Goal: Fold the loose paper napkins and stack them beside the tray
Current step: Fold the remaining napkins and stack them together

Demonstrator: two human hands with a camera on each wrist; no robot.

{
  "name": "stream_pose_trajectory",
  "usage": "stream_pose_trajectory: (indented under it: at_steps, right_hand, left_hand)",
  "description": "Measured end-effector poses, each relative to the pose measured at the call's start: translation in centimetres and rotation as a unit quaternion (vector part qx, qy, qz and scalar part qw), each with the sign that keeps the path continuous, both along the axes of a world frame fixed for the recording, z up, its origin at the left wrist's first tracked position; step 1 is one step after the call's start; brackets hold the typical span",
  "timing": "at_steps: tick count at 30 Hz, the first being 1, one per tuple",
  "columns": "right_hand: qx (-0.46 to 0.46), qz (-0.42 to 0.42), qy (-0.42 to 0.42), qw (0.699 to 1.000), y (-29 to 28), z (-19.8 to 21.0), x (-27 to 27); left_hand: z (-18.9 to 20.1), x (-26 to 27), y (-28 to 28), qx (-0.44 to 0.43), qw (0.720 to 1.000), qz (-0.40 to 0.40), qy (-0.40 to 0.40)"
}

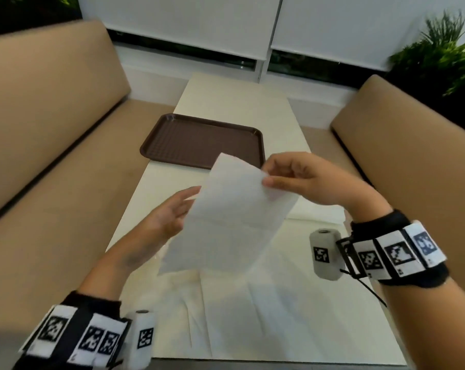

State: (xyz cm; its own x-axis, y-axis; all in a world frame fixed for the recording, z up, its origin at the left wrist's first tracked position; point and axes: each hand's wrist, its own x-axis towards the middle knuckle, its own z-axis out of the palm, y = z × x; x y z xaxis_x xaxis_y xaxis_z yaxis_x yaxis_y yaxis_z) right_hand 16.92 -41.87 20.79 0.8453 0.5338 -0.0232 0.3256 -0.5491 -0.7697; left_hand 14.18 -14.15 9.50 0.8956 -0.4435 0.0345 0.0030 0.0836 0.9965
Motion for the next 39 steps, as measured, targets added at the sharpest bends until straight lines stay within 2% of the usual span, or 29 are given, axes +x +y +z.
stream_pose_trajectory:
  at_steps: [4,6,8,11,12,13,14,15,17,20,24,27,30,32,35,39]
  right_hand:
    - [0.035,-0.054,-0.042,0.997,0.1,3.5,0.4]
    - [0.063,-0.101,-0.060,0.991,-0.4,3.8,0.9]
    - [0.104,-0.152,-0.060,0.981,-1.0,3.5,1.3]
    - [0.170,-0.220,-0.060,0.959,-1.7,2.4,1.5]
    - [0.186,-0.240,-0.060,0.951,-1.8,1.7,1.5]
    - [0.200,-0.259,-0.058,0.943,-1.9,1.0,1.6]
    - [0.212,-0.279,-0.056,0.935,-2.1,0.3,1.7]
    - [0.220,-0.296,-0.052,0.928,-2.2,-0.4,1.7]
    - [0.237,-0.303,-0.031,0.923,-2.7,-1.4,1.5]
    - [0.236,-0.259,-0.003,0.937,-3.2,-2.7,0.8]
    - [0.191,-0.255,-0.051,0.947,-3.1,-3.4,0.3]
    - [0.253,-0.188,-0.021,0.949,-3.3,-3.6,0.1]
    - [0.251,-0.177,-0.019,0.951,-3.7,-4.0,0.5]
    - [0.245,-0.180,-0.021,0.952,-3.6,-4.2,0.5]
    - [0.256,-0.183,-0.030,0.949,-3.7,-4.4,0.3]
    - [0.234,-0.178,-0.014,0.956,-4.4,-4.8,0.4]
  left_hand:
    - [3.0,1.7,-2.3,-0.108,0.992,-0.058,0.044]
    - [3.6,2.3,-2.4,-0.213,0.966,-0.103,0.103]
    - [2.9,2.7,-1.4,-0.276,0.956,-0.055,0.081]
    - [1.1,1.8,-3.5,-0.327,0.929,-0.112,0.132]
    - [1.3,1.8,-4.4,-0.316,0.930,-0.133,0.133]
    - [1.6,1.8,-4.9,-0.278,0.943,-0.106,0.148]
    - [1.9,2.0,-5.3,-0.226,0.965,-0.032,0.127]
    - [1.9,2.2,-5.7,-0.195,0.975,0.019,0.100]
    - [2.0,2.6,-5.9,-0.185,0.977,0.080,0.069]
    - [2.1,3.1,-5.8,-0.169,0.976,0.124,0.049]
    - [2.3,3.6,-5.3,-0.155,0.980,0.127,0.011]
    - [2.3,3.8,-4.5,-0.166,0.979,0.121,0.000]
    - [1.8,4.2,-4.1,-0.089,0.983,0.155,-0.049]
    - [1.3,4.5,-3.9,-0.066,0.983,0.165,-0.052]
    - [1.3,4.6,-3.6,-0.099,0.984,0.147,-0.030]
    - [1.9,4.3,-3.1,-0.071,0.991,0.107,-0.050]
